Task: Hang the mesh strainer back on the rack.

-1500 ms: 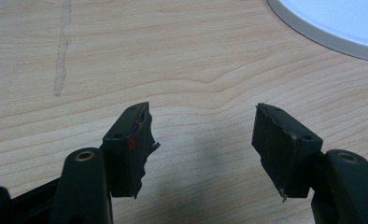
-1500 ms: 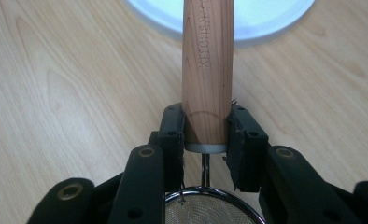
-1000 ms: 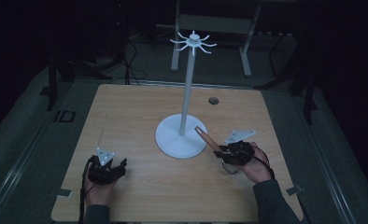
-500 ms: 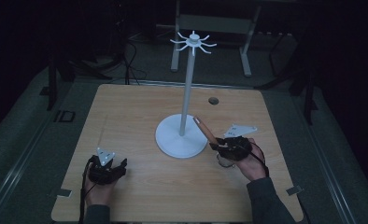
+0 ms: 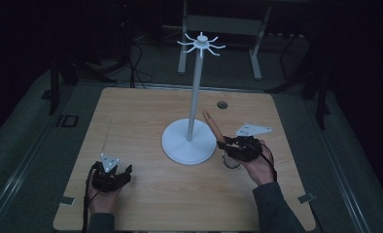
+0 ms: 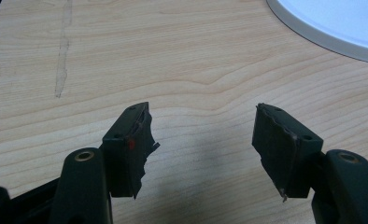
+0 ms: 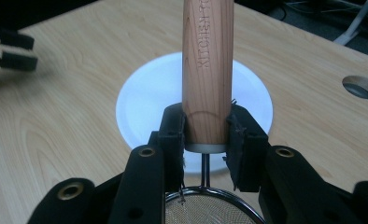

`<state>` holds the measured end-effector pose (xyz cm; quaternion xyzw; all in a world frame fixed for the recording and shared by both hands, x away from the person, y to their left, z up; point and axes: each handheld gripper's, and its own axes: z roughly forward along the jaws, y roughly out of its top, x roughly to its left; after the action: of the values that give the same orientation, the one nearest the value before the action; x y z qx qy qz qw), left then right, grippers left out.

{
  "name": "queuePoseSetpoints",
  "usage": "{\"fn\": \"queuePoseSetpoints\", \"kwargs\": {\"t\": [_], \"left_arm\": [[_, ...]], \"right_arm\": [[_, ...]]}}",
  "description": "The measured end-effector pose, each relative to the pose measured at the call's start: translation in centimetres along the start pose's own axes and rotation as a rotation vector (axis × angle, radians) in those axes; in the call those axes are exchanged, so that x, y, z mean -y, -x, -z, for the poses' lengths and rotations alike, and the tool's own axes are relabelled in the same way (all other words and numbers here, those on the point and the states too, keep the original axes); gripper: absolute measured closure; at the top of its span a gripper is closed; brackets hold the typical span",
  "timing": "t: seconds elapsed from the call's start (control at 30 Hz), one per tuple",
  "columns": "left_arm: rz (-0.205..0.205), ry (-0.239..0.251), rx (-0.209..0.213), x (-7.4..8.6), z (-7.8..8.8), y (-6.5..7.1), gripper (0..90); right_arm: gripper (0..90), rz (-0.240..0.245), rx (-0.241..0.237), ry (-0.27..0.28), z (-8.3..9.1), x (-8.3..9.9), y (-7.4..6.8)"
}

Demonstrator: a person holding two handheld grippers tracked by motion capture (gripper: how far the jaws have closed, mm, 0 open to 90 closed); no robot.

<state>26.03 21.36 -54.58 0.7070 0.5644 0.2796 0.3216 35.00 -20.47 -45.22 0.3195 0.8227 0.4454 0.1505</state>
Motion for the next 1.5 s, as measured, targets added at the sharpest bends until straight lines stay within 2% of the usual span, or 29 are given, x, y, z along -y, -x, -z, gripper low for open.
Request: {"fn": "queuePoseSetpoints", "kwargs": {"t": [0.17, 0.4, 0.97, 1.2, 1.5], "left_arm": [[-0.001, 0.0, 0.001, 0.0, 0.0, 0.0, 37.8], [0.002, 0.002, 0.001, 0.0, 0.0, 0.1, 37.8], [-0.001, -0.002, 0.002, 0.0, -0.1, 0.1, 37.8], [-0.006, -0.002, -0.003, 0.0, 0.0, 0.1, 37.8], [0.005, 0.003, -0.006, 0.0, 0.0, 0.0, 37.8]], "right_arm": [[69.8, -0.022, -0.013, 0.036, 0.2, -0.6, -0.1], [69.8, -0.029, -0.032, 0.056, 0.3, -1.2, -0.3], [69.8, -0.065, -0.072, 0.155, 1.5, -2.7, 0.1], [69.8, -0.1, -0.095, 0.194, 1.7, -3.2, 0.2], [69.7, -0.116, -0.106, 0.226, 1.8, -3.8, 0.1]]}}
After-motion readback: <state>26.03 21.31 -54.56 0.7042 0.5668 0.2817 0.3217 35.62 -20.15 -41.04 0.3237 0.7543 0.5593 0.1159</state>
